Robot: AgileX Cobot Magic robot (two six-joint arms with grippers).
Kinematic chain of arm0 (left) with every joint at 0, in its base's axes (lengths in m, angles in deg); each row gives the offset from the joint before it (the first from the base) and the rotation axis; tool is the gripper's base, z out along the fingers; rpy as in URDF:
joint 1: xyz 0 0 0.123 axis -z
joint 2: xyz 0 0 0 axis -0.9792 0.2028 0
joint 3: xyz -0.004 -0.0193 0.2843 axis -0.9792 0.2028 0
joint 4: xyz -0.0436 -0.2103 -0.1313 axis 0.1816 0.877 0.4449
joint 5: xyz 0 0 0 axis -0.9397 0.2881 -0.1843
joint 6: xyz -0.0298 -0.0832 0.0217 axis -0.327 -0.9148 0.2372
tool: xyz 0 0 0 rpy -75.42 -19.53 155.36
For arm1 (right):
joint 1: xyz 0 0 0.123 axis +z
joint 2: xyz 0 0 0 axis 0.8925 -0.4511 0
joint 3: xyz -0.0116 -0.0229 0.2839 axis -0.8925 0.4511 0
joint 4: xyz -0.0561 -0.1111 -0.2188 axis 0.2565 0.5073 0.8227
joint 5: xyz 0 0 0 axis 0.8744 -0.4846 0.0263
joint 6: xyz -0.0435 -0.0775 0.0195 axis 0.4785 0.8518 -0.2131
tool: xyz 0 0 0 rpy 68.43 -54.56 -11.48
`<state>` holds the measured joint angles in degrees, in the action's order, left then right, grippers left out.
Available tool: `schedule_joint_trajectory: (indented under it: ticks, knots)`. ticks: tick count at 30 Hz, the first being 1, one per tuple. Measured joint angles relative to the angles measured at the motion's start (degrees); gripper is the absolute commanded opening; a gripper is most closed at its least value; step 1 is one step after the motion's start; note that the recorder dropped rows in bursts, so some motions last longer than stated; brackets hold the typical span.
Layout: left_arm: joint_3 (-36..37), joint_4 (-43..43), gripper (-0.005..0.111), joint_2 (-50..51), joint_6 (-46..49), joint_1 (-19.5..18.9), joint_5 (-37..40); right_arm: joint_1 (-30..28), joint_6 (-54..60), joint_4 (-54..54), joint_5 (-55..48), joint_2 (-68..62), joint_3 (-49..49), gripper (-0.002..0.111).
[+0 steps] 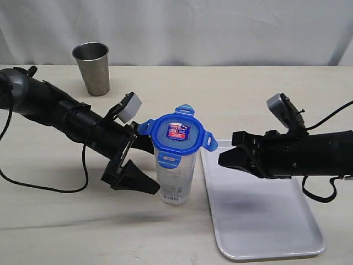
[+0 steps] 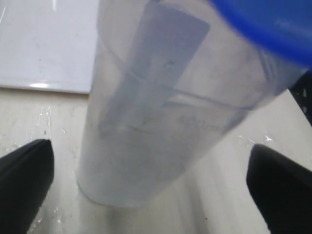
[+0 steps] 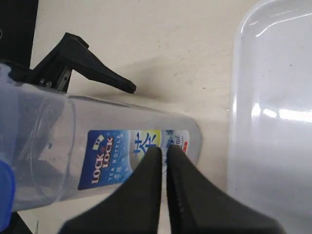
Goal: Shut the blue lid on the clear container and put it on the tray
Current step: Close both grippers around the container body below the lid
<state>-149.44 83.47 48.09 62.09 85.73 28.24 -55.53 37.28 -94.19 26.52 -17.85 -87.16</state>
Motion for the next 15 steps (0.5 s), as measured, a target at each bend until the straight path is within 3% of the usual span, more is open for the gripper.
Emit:
schedule_joint_trajectory:
  ticks: [15]
  knots:
    - [-0.5, 0.8, 0.105, 0.1, 0.0, 3.2, 0.0, 1.2, 2.9, -2.9, -1.1, -5.7, -1.5, 0.004]
